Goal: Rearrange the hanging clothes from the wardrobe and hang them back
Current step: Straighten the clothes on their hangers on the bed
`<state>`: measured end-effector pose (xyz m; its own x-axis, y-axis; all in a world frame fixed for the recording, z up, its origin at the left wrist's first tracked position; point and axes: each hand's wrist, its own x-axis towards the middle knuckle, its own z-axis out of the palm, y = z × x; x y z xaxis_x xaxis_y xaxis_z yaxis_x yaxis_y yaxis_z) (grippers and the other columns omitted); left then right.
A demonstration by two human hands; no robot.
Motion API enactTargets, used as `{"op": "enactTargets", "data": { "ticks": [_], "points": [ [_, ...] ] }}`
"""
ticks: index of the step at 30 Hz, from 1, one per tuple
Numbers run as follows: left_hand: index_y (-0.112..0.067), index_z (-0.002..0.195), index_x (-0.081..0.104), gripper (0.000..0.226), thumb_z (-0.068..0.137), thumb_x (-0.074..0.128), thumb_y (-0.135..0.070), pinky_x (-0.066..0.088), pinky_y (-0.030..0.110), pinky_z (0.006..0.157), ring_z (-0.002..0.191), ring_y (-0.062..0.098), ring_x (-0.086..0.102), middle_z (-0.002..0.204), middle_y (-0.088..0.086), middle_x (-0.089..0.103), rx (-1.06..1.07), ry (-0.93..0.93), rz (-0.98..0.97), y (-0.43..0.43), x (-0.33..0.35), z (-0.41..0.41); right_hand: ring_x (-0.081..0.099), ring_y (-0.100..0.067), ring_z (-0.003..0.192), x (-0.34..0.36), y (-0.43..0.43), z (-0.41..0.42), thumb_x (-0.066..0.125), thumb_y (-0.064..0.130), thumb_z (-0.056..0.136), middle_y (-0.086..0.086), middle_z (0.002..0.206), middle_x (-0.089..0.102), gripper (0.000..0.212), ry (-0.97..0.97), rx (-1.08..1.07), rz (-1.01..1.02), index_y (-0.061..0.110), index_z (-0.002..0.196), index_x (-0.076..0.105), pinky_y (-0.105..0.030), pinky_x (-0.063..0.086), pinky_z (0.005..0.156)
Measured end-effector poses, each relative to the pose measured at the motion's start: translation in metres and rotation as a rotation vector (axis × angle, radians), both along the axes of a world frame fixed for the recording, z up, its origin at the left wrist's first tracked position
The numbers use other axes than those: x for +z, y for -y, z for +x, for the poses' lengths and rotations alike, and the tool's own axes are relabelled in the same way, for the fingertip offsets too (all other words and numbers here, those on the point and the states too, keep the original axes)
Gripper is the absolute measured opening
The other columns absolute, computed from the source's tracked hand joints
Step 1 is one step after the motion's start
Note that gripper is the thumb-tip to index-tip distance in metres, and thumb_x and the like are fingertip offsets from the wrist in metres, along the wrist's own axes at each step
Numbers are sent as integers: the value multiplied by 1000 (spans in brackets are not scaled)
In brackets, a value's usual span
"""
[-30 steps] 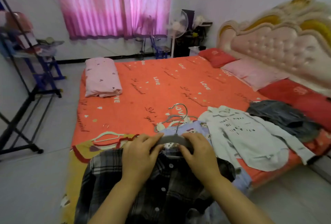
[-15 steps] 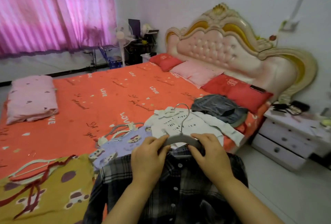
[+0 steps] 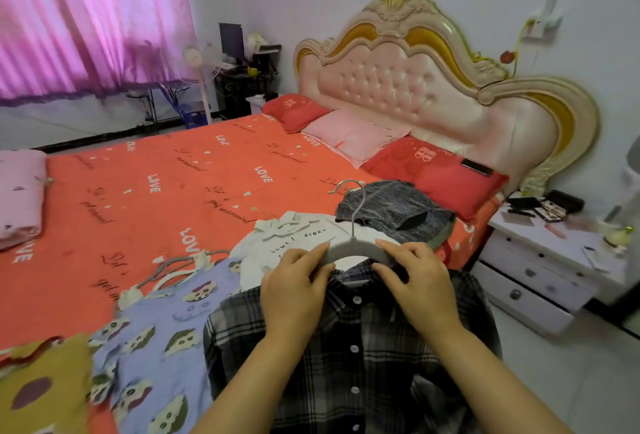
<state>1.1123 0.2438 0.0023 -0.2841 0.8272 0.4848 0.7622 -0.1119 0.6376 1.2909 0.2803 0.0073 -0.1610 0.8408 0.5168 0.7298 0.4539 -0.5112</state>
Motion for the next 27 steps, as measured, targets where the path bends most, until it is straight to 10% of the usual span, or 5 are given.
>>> {"op": "enactTargets", "data": {
  "ticks": [27],
  "points": [
    [-26, 115, 66, 32, 83, 68, -29, 39, 27, 63, 81, 20, 58, 92, -3, 62, 488, 214, -104, -404, -58, -106, 55, -27, 79, -35, -479, -149, 72, 23, 81, 0, 82, 52, 37, 177, 431, -61, 23, 117, 66, -42, 45, 72]
  ]
}}
